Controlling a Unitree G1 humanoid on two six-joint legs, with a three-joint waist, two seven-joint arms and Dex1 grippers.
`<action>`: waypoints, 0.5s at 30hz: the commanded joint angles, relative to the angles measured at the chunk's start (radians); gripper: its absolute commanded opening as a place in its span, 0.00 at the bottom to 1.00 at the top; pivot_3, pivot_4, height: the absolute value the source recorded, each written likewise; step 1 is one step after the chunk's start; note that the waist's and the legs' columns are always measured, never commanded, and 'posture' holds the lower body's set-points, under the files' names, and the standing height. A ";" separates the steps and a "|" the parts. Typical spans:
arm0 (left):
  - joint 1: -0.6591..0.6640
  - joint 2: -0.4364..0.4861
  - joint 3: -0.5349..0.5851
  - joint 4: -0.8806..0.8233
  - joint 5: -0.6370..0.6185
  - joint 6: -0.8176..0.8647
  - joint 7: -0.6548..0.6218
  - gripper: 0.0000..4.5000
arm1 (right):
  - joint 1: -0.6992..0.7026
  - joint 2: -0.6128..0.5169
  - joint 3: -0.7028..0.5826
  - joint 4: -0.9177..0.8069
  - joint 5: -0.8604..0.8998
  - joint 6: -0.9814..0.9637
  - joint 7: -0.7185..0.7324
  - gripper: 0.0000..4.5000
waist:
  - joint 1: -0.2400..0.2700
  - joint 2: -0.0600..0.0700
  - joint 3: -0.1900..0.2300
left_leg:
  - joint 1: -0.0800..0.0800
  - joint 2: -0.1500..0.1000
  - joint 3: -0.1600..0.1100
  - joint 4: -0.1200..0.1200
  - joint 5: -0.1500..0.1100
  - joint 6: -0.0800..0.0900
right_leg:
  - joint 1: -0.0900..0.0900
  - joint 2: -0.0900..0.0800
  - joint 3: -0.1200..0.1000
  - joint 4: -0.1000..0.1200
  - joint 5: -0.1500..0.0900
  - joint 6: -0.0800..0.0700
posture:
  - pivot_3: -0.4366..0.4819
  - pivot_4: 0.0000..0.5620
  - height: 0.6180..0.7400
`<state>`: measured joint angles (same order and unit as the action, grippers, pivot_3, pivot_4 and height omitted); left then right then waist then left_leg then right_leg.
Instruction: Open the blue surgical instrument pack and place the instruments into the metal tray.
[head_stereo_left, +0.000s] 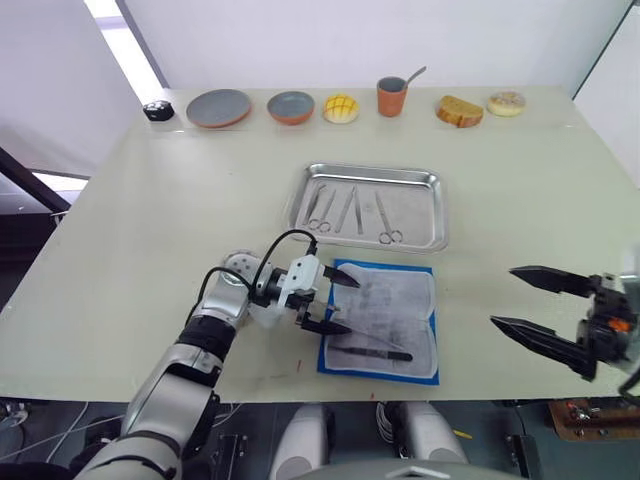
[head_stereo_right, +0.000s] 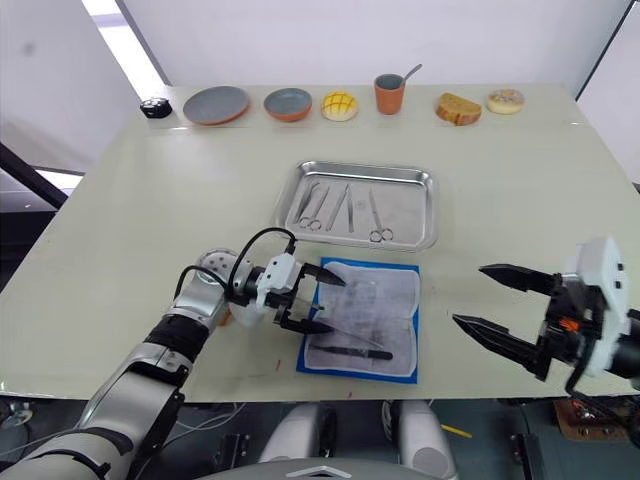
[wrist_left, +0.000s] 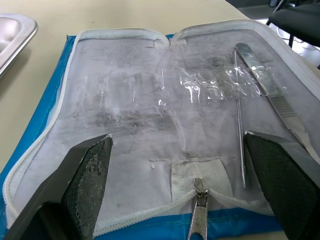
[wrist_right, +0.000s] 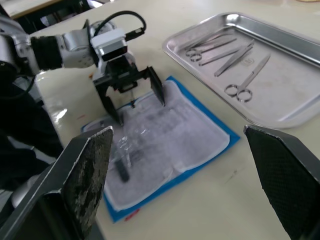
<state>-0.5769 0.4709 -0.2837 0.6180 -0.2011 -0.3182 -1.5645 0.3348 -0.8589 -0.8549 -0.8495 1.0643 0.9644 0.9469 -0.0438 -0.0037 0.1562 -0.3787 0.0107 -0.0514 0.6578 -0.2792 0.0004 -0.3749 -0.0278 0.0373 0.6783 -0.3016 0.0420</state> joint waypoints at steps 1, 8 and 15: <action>0.038 0.036 -0.017 0.049 0.027 0.017 -0.050 1.00 | 0.052 -0.023 0.009 -0.066 -0.025 -0.041 -0.007 0.98 | -0.001 -0.001 0.000 | 0.000 0.001 0.001 0.000 0.000 0.000 | 0.000 0.001 0.001 0.000 0.000 0.000 | 0.48 0.27 1.00; 0.031 0.043 -0.030 0.082 0.029 -0.010 -0.050 1.00 | -0.080 -0.025 0.572 -0.073 -0.335 -0.161 -0.167 0.72 | -0.004 -0.003 0.000 | 0.001 0.004 0.004 0.000 0.000 0.000 | -0.001 0.004 0.005 0.000 -0.002 0.003 | 0.48 0.27 1.00; 0.026 0.043 -0.034 0.097 0.029 -0.024 -0.050 1.00 | -0.264 0.005 0.956 0.023 -0.564 -0.220 -0.226 0.61 | 0.000 -0.003 0.000 | 0.001 0.007 0.003 0.000 0.000 0.000 | -0.002 0.008 0.004 0.000 0.001 -0.001 | 0.48 0.27 1.00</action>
<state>-0.5875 0.4857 -0.2955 0.6433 -0.2182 -0.3416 -1.5688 0.1190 -0.8653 0.0063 -0.8422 0.5705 0.7771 0.7347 -0.0440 -0.0067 0.1559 -0.3775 0.0179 -0.0483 0.6580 -0.2791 0.0001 -0.3768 -0.0195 0.0422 0.6780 -0.3008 0.0406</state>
